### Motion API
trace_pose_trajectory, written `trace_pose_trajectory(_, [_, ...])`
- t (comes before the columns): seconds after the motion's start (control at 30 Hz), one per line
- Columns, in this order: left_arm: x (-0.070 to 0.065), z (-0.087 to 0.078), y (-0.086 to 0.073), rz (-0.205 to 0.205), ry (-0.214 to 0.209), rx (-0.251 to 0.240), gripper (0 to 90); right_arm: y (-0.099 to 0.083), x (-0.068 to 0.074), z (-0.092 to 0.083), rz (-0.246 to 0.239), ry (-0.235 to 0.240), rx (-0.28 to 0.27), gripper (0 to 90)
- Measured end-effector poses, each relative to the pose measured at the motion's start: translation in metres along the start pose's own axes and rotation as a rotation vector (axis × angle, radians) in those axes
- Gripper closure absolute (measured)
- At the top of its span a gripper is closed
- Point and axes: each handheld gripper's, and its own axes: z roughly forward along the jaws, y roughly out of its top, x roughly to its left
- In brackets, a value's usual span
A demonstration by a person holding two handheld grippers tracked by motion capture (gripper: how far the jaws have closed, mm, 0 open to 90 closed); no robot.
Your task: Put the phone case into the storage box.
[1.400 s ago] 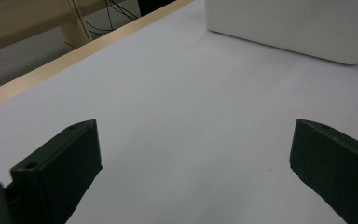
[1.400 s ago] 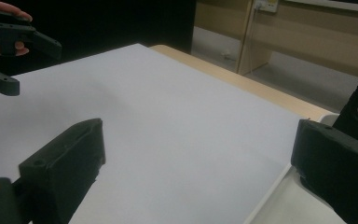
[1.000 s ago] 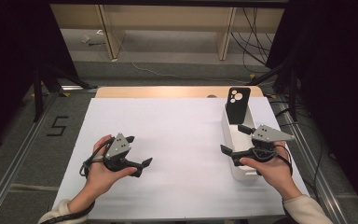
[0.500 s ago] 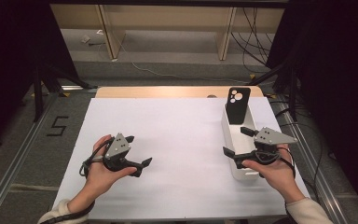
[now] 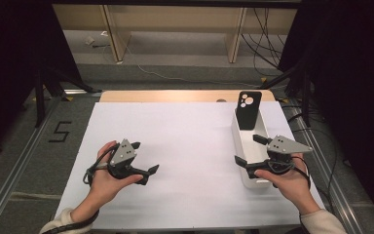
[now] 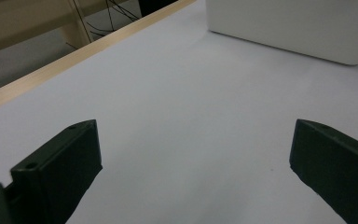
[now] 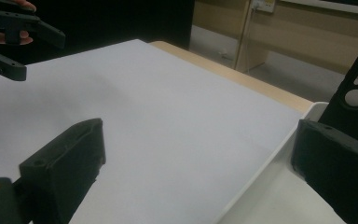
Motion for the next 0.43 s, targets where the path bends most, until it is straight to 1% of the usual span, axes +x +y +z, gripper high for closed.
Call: trace_pose_trajectory(0.43, [0.0003, 0.0003, 0.0001, -0.005, -0.002, -0.002, 1.7, 0.0014, 0.0004, 0.0004, 0.001, 0.0, -0.002, 4.0])
